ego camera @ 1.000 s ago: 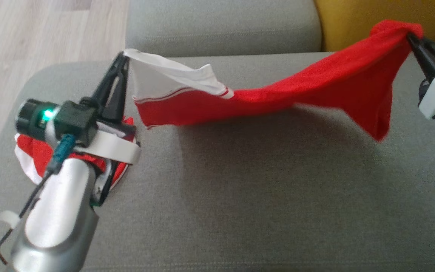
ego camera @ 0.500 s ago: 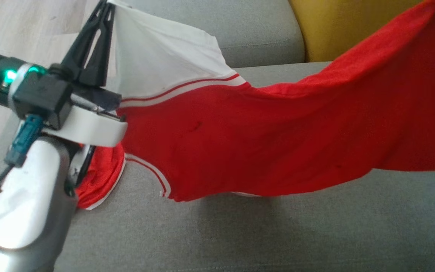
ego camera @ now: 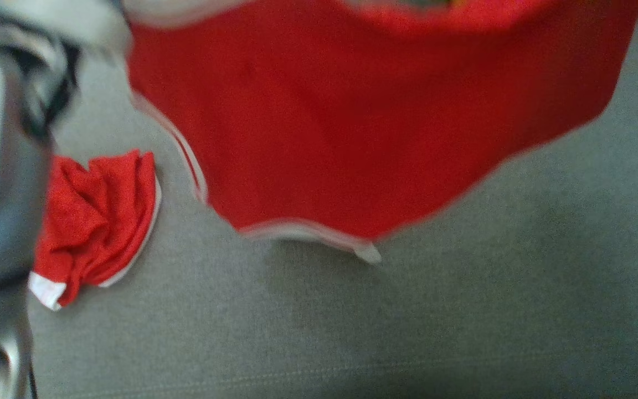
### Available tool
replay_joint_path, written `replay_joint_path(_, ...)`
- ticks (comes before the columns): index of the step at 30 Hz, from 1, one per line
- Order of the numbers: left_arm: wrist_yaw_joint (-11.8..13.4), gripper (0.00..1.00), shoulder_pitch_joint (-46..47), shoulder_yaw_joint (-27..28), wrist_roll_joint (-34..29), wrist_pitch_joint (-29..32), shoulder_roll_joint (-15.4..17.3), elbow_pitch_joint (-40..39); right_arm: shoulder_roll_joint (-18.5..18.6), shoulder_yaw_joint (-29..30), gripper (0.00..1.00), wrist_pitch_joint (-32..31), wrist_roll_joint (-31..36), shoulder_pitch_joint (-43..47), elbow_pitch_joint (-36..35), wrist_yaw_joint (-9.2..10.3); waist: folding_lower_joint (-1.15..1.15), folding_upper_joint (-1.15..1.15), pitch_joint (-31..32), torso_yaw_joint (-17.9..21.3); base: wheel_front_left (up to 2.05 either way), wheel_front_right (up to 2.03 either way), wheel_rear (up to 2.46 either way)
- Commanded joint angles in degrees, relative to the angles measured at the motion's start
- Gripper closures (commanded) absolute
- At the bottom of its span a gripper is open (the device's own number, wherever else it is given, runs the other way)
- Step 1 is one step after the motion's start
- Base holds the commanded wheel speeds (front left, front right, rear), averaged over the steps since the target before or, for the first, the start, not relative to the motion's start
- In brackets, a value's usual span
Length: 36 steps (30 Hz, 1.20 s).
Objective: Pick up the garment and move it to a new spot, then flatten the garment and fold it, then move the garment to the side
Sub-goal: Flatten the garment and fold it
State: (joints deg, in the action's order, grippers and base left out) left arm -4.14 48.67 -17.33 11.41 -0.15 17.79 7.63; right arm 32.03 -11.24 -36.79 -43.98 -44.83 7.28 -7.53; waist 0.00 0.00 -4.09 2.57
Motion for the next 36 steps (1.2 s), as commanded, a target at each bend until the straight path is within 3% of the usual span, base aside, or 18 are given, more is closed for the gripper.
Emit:
replay_joint_path(1,-0.6,1.0,10.1,3.4,0.2,-1.3,1.7,2.2,-1.5,-0.8,1.0,2.7,2.6,-8.9,1.1,0.04,0.0,0.0,-8.3,0.8,0.0,0.0,0.0)
replay_joint_path(9,1.1,1.0,29.8,5.7,-0.5,-11.4,-0.7,17.5,-7.6,-1.2,1.0,24.2,11.3,-28.5,18.9,0.04,0.0,0.0,-14.8,-0.3,0.0,0.0,0.0)
replay_joint_path(19,1.1,1.0,33.4,5.2,-1.5,-14.8,-3.8,18.9,-9.8,-2.9,1.0,41.7,8.4,-31.3,31.7,0.04,0.0,0.0,-18.2,-2.6,0.0,0.0,0.0)
replay_joint_path(26,-0.7,1.0,22.7,3.1,-2.5,-14.8,-4.7,17.4,-10.4,-8.0,1.0,43.1,2.0,-23.5,37.4,0.04,0.0,0.0,-18.5,-4.1,0.0,0.0,0.0)
replay_joint_path(36,-2.5,1.0,-0.4,-0.9,-2.2,-14.8,-4.3,19.6,-9.6,-15.8,1.0,36.9,-7.4,-7.4,42.4,0.04,0.0,0.0,-9.7,-5.7,0.0,0.0,0.0)
